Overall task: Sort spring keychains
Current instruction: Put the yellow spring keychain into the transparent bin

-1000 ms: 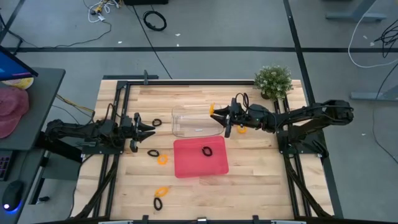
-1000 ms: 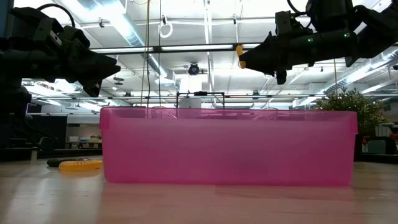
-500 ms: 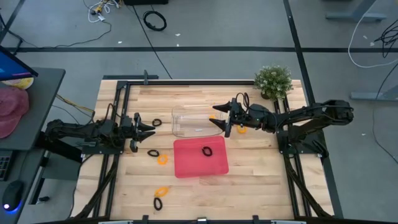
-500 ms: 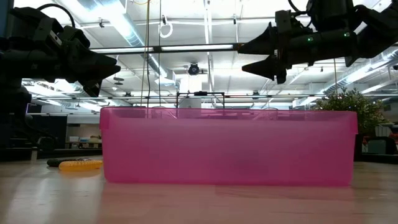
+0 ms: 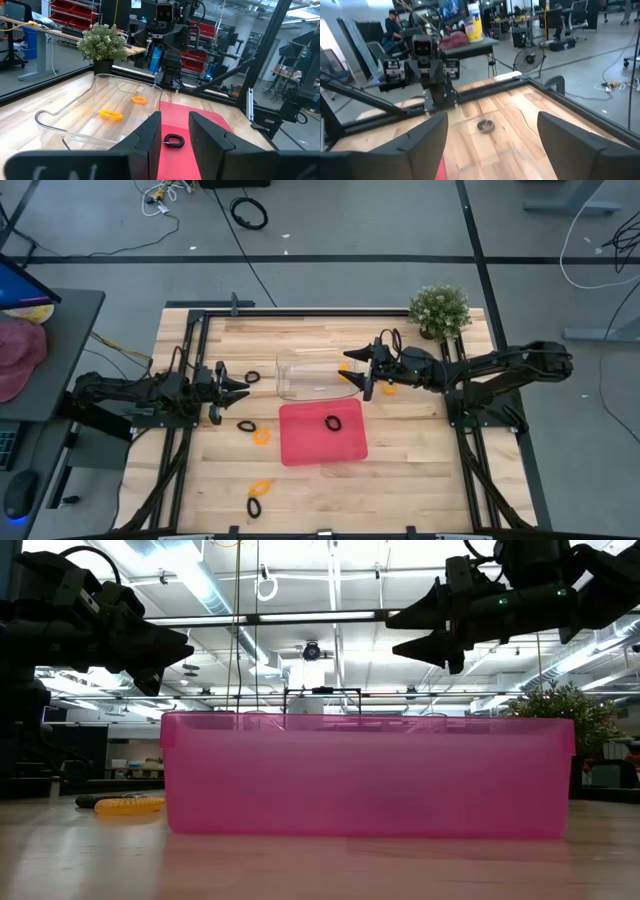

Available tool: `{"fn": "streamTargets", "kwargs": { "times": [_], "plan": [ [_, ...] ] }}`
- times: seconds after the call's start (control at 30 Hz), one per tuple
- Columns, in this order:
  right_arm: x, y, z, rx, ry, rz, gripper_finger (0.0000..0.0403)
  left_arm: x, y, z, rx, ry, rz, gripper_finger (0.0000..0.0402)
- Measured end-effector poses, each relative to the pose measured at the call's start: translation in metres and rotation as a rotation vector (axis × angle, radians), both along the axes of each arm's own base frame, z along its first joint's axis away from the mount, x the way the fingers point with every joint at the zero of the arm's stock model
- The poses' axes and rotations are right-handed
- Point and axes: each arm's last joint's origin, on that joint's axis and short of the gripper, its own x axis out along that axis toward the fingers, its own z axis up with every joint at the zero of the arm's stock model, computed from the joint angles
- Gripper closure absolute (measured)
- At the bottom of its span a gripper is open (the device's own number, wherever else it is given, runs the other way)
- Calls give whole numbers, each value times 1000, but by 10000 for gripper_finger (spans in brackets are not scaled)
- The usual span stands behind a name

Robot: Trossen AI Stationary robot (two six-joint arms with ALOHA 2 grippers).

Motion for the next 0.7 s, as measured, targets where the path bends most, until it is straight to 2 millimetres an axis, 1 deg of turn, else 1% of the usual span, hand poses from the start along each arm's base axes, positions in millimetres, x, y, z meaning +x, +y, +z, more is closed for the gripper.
{"fn": "streamTargets", "kwargs": {
  "times": [0.2, 0.4, 0.57, 0.7],
  "plan": [
    [-11, 1, 5, 13, 94, 0, 101, 0, 0, 0, 0, 0, 0, 298],
    [-14, 3, 19, 80, 316, -31, 101, 0, 0, 0, 0, 0, 0, 298],
    [-16, 11, 32, 122, 499, -126, 101, 0, 0, 0, 0, 0, 0, 298],
    [-23, 14, 40, 223, 593, -262, 101, 0, 0, 0, 0, 0, 0, 298]
  ]
}}
